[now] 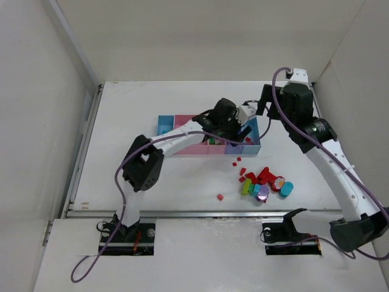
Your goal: Sort the legos into containers by color
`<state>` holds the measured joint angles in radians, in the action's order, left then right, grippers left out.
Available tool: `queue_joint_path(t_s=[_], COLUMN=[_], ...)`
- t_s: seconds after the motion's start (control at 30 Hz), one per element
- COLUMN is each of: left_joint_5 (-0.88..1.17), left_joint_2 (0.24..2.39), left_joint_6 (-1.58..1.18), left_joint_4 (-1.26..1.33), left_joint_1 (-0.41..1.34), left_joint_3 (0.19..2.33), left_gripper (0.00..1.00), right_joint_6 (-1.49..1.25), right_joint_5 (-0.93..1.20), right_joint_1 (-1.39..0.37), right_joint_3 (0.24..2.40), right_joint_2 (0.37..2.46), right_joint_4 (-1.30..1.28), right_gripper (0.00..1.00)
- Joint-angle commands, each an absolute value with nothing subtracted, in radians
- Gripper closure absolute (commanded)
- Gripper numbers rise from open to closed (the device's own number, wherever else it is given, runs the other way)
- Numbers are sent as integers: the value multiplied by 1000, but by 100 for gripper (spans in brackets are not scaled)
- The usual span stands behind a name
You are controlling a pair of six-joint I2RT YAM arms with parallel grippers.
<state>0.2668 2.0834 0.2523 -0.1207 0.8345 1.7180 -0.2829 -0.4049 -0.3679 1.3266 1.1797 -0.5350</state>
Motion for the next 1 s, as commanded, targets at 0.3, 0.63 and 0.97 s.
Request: queue_joint_path(t_s=[0.3,0.63,0.97], left_joint_5=[230,97,38], left_joint_2=[1087,667,578], left_joint_6=[296,-100,-181], left_joint_4=[-292,-29,70], left_joint_1=[588,529,460], left_joint_3=[921,588,436], left_gripper=[33,47,43], right_joint_6=[-204,-351,-360], right_joint_5=[-25,55,44], right_joint_1=[-671,-946,-997], right_joint_3=[1409,1097,1005], right_joint_2=[1304,1382,1561], right_joint_4=[-904,-838,-635], right_gripper=[6,20,35])
